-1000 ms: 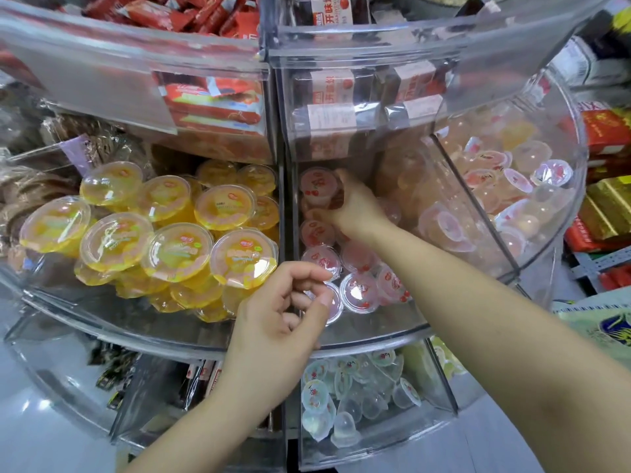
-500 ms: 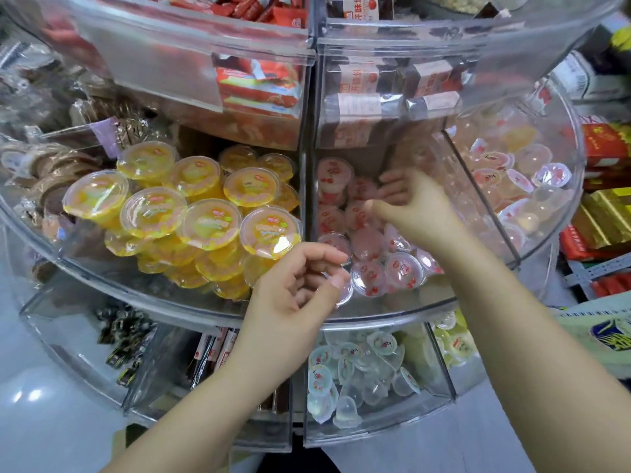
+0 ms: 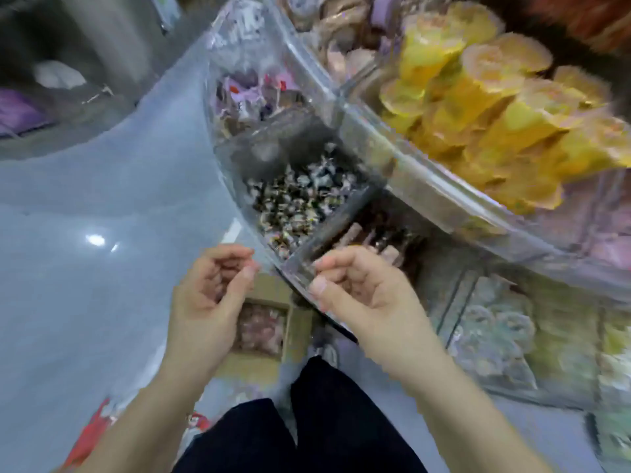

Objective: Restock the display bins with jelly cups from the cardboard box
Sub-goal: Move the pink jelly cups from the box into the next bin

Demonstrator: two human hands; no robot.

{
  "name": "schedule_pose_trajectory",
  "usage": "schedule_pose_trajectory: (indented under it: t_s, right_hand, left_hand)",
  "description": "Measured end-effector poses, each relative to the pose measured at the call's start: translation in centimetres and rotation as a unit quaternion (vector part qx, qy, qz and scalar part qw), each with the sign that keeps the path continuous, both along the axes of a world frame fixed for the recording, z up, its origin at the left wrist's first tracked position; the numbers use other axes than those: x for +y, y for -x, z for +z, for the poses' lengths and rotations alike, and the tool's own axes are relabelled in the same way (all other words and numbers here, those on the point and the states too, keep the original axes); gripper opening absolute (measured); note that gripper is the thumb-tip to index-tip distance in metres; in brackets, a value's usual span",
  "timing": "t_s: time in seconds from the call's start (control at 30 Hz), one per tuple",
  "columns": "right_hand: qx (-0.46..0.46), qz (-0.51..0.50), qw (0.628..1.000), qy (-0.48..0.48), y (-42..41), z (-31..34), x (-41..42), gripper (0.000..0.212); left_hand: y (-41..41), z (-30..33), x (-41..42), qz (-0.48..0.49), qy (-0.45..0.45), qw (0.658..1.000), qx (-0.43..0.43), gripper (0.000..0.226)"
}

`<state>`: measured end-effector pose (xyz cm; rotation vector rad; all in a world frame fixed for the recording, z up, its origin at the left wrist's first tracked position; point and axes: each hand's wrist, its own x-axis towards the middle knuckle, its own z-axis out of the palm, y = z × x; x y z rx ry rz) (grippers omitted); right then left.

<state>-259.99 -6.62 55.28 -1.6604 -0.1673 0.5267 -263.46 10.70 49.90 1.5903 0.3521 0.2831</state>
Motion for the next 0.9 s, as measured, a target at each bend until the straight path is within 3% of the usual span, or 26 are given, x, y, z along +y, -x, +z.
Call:
schedule_pose_trajectory:
  t_s: [0.13,0.23,0.4,0.5,0.57,0.63,0.73,0.9]
  right_hand:
    - [0.064,0.131,0.981,0.130,2.4,-11.6,8.4,0.013]
    - [0.145,0.186,0.932,0.275,3.7,-24.0,11.5,0.024]
    - [0.219,0.105,0.858,0.453,4.0,-43.9,10.6,0.041]
    - [0.267,0.047,0.815,0.513,3.1,-51.4,9.1,0.047]
    - [0.280,0.070,0.797,0.531,3.3,-55.5,8.5,0.044]
    - [0.258,0.079,0.812,0.517,3.5,-58.5,8.0,0.044]
    - [0.253,0.078,0.829,0.493,3.3,-60.7,7.7,0.026]
    - [0.224,0.067,0.830,0.507,3.3,-59.7,7.2,0.030]
  left_hand:
    - [5.5,-11.1,8.5,0.094,-0.022,0.985,0.144,0.031]
    - [8.9,-20.7,12.8,0.097,-0.075,0.960,0.252,0.030]
    - [10.5,-37.9,16.7,0.017,-0.137,0.921,0.364,0.022]
    - [8.9,-45.5,18.1,-0.062,-0.249,0.889,0.380,0.041]
    - [7.6,-49.8,18.9,-0.066,-0.259,0.872,0.411,0.055]
    - [6.6,-53.1,19.2,-0.086,-0.241,0.858,0.446,0.062]
    - [6.0,-55.9,18.5,-0.131,-0.265,0.842,0.451,0.045]
    - [8.7,-54.9,16.7,-0.024,-0.256,0.843,0.473,0.039]
